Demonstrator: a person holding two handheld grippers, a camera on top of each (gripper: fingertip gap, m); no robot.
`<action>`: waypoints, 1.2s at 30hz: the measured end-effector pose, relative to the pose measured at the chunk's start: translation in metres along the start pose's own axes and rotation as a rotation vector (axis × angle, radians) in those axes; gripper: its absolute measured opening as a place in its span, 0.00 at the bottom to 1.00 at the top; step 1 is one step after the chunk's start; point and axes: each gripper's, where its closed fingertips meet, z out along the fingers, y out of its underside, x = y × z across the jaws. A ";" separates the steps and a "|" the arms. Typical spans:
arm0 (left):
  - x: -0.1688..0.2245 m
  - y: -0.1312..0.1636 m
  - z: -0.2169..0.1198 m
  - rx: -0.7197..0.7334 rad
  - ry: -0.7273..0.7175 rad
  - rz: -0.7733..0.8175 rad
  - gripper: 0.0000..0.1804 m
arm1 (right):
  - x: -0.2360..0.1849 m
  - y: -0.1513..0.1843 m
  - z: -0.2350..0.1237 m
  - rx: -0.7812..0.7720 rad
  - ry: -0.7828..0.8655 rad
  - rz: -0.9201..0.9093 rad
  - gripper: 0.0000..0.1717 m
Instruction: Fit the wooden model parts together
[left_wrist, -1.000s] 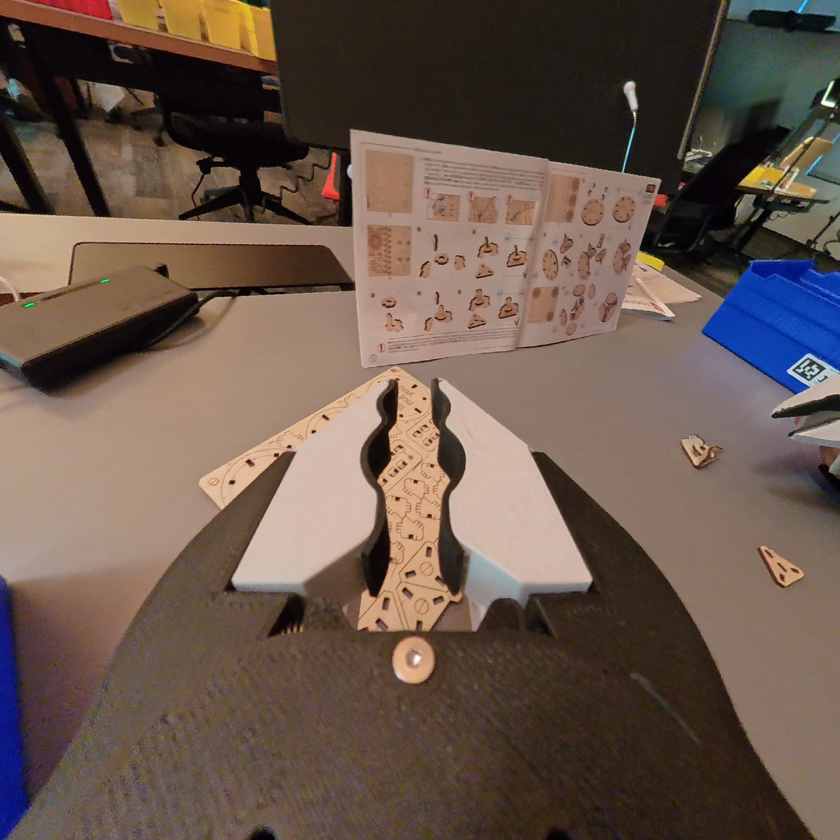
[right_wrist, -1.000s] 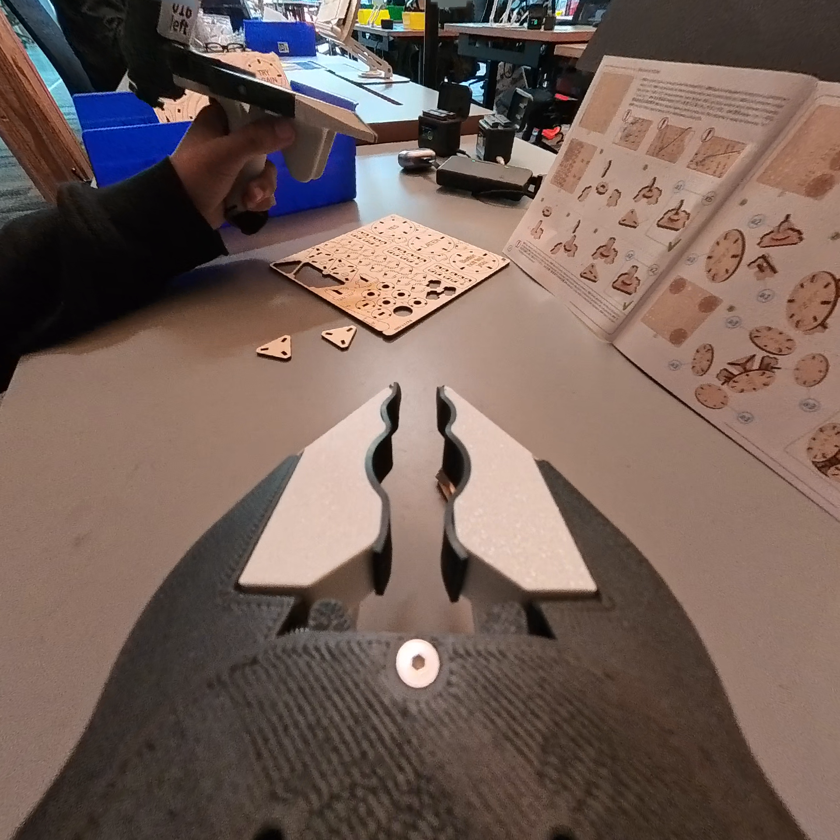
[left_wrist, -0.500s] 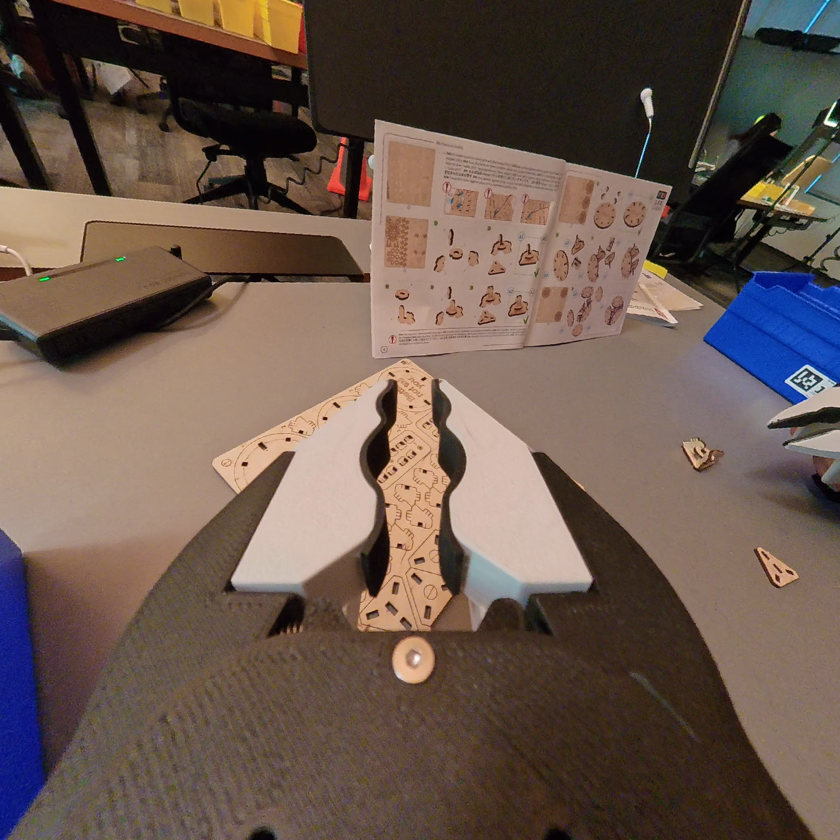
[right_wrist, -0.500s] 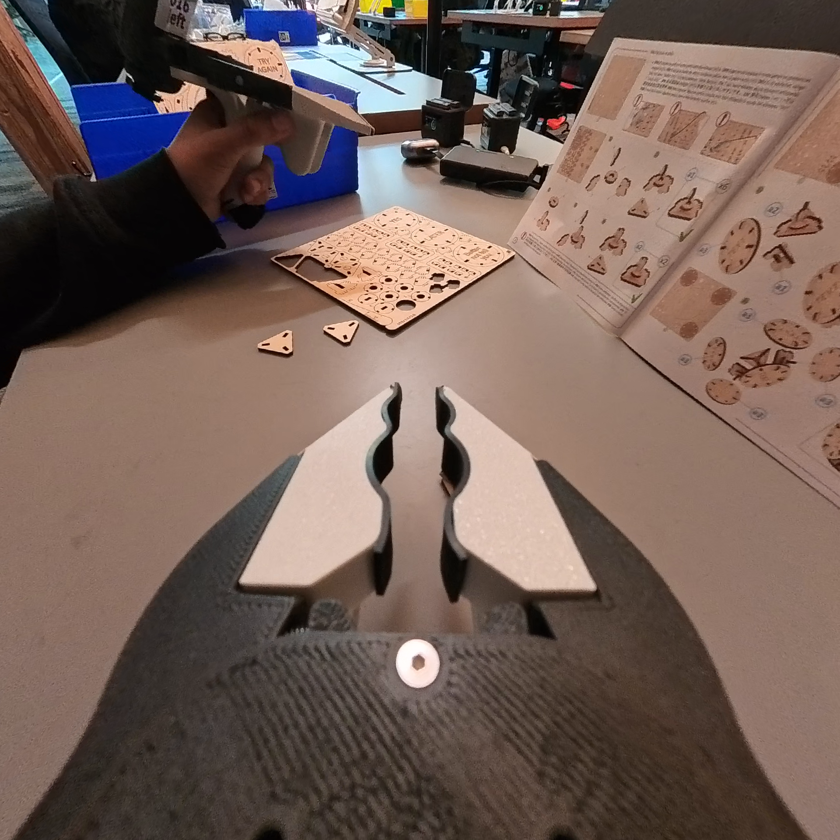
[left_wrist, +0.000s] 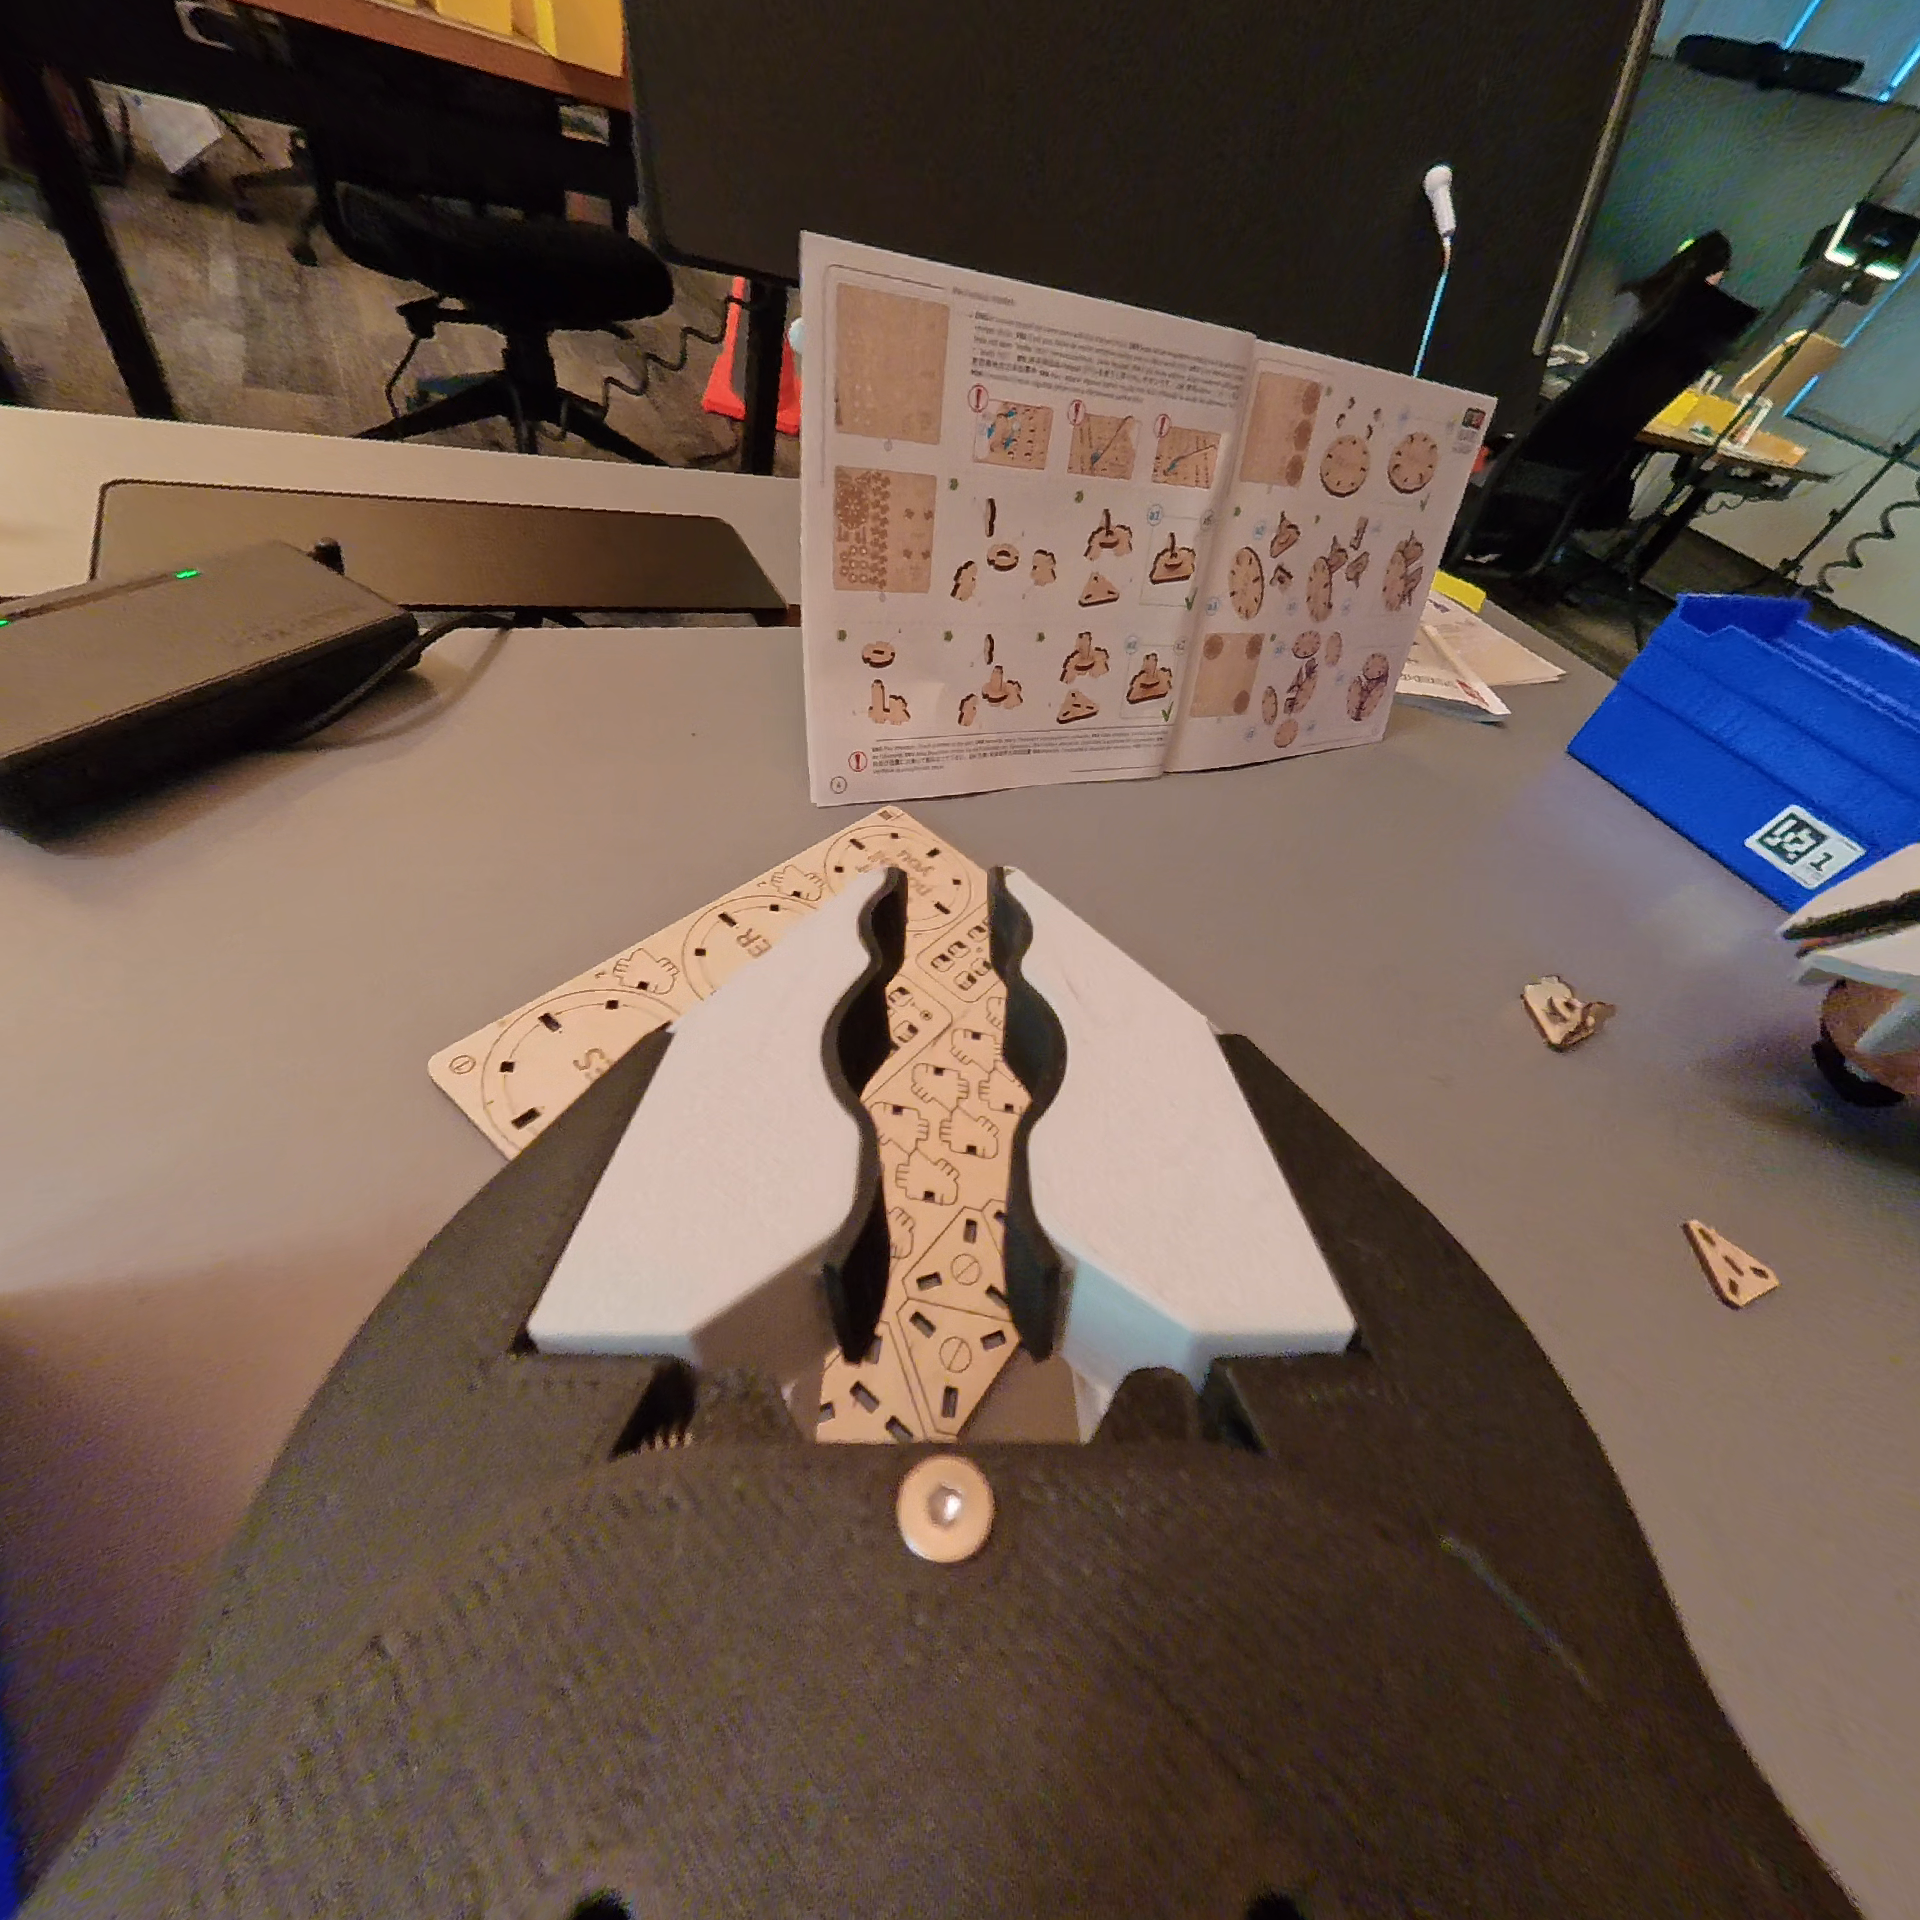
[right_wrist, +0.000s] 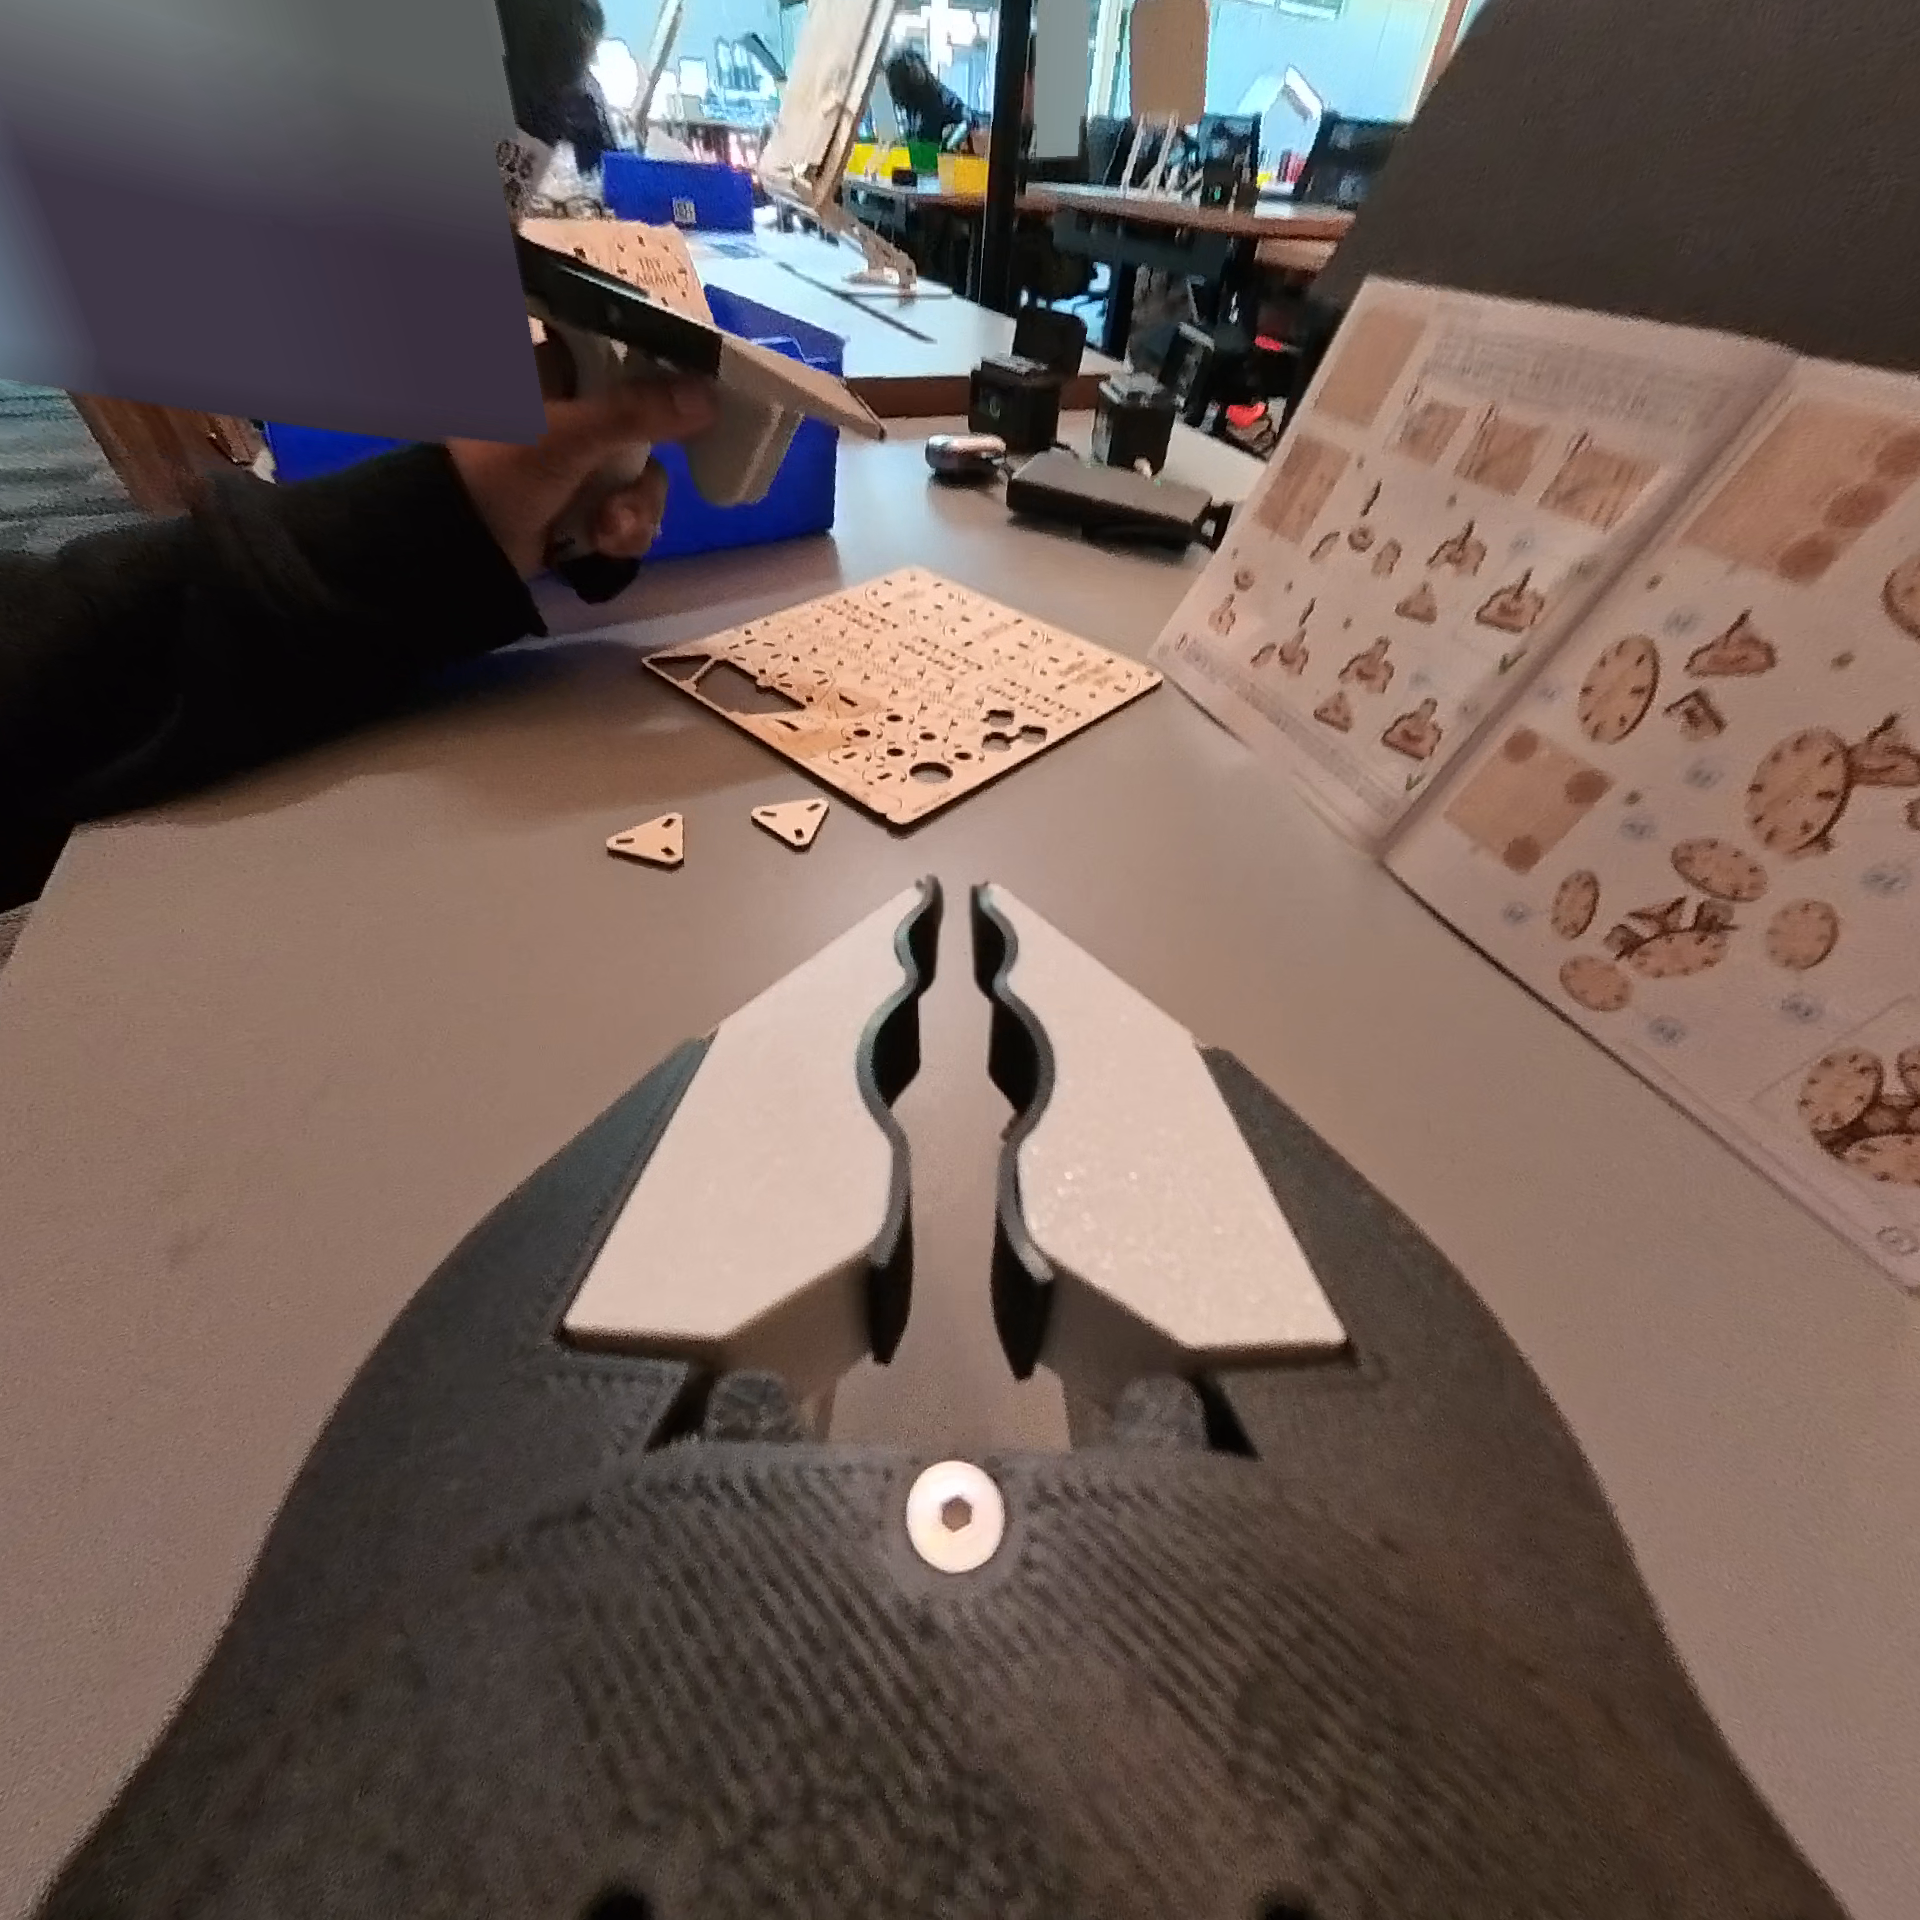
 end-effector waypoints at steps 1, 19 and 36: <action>0.002 0.000 0.000 0.000 0.009 0.001 0.08 | 0.000 -0.002 -0.001 0.009 0.001 -0.010 0.03; 0.017 0.006 0.005 -0.028 0.075 0.018 0.08 | -0.007 0.004 0.003 -0.032 -0.023 -0.021 0.03; 0.012 0.004 0.000 0.002 0.064 -0.015 0.08 | -0.007 0.006 0.003 -0.051 -0.016 -0.022 0.03</action>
